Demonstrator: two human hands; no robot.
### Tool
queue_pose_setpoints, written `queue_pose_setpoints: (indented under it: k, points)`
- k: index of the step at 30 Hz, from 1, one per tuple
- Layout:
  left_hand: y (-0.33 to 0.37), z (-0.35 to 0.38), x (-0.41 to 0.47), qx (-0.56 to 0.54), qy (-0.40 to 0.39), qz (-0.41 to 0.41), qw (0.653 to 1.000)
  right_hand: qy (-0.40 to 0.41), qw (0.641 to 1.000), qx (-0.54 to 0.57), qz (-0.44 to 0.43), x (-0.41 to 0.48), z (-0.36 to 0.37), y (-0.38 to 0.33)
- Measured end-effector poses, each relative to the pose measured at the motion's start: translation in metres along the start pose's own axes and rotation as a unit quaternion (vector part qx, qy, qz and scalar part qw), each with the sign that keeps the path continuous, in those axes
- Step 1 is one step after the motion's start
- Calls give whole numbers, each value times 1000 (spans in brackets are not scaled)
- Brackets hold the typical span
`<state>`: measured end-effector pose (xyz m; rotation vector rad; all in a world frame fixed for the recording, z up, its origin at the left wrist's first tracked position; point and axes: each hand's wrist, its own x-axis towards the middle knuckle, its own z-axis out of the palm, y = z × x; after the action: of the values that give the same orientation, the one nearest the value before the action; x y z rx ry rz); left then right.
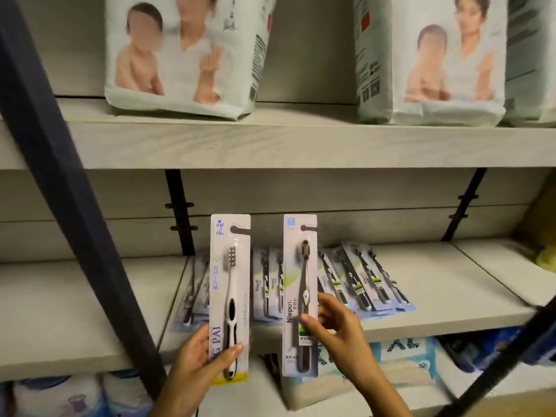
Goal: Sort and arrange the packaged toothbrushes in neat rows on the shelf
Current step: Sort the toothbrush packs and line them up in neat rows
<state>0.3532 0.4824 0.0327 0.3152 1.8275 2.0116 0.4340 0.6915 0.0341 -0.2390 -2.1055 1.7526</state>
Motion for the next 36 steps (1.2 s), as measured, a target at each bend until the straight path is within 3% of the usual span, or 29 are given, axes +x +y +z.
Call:
queue_pose_setpoints:
  k: [4, 8, 12, 15, 24, 32, 36]
  points:
    - [-1, 42, 17, -17, 35, 12, 999, -27, 1000, -13, 1, 19, -39, 7]
    - [-3, 73, 27, -23, 69, 6, 997, 5, 998, -52, 41, 47, -80, 25]
    - [-6, 83, 30, 8, 81, -10, 997, 19, 971, -192, 143, 97, -100, 58]
    - [-4, 84, 35, 20, 85, -14, 996, -19, 931, -318, 180, 133, -94, 67]
    - [6, 82, 41, 60, 95, -2, 994, -73, 855, -489, 156, 170, -61, 76]
    - [5, 82, 43, 57, 77, -4, 995, -61, 824, -545, 140, 163, -54, 88]
    - [4, 83, 43, 64, 70, -4, 995, -56, 827, -544, 128, 161, -52, 83]
